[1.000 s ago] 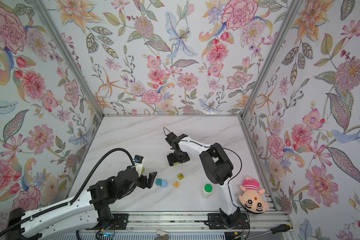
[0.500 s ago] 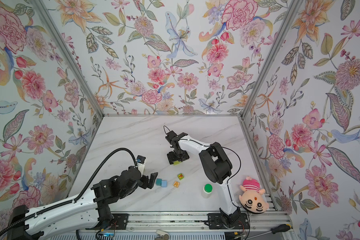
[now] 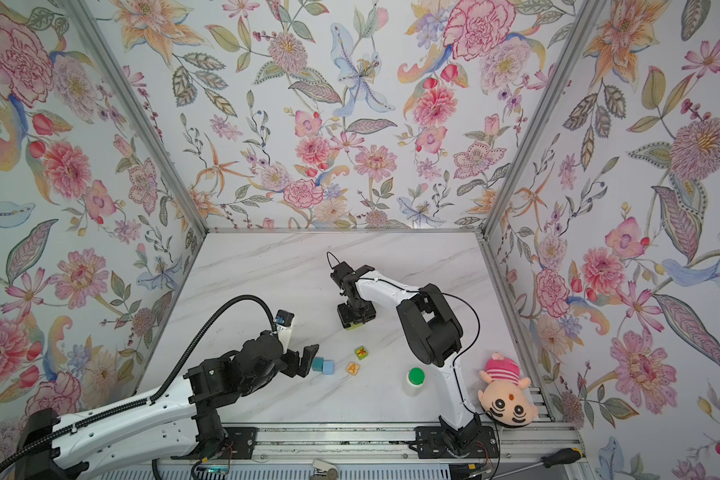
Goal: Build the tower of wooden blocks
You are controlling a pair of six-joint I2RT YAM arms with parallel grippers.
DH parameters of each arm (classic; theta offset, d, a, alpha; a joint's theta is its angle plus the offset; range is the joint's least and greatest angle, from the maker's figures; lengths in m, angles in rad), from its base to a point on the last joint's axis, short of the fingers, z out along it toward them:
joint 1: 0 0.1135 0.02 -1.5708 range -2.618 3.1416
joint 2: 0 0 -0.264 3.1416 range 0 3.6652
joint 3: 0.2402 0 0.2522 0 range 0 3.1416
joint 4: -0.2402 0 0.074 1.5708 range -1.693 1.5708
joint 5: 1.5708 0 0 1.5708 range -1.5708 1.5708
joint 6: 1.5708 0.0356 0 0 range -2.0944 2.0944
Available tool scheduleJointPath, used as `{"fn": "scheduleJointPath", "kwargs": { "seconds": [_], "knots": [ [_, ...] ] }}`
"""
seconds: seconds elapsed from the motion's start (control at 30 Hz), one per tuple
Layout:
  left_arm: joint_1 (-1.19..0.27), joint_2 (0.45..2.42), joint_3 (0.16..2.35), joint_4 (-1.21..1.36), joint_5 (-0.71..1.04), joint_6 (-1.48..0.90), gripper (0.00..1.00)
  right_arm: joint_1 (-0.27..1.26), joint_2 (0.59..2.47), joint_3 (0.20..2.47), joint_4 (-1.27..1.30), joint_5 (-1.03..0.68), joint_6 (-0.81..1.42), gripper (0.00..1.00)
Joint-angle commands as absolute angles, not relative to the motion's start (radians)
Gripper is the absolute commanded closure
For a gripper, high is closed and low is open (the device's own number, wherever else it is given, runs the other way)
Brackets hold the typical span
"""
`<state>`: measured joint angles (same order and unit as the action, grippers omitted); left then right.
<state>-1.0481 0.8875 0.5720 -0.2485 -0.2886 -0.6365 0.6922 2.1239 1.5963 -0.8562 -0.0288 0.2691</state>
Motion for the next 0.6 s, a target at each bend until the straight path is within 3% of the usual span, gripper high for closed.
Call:
{"fn": "scheduleJointPath", "kwargs": {
  "seconds": [0.0,0.37,0.57],
  "knots": [
    [-1.038,0.879,0.592,-0.242,-0.27,-0.608,0.01,0.686,2.124,1.615,-0.908,-0.002,0.285,0.5],
    [-0.993,0.9,0.631,-0.229,-0.216,-0.529,0.01,0.676,2.019,1.722,-0.984,0.015,0.339,0.51],
    [-0.893,1.043,0.704,-0.136,-0.133,-0.442,0.01,0.598,2.042,1.809,-1.018,0.022,0.299,0.52]
  ]
}}
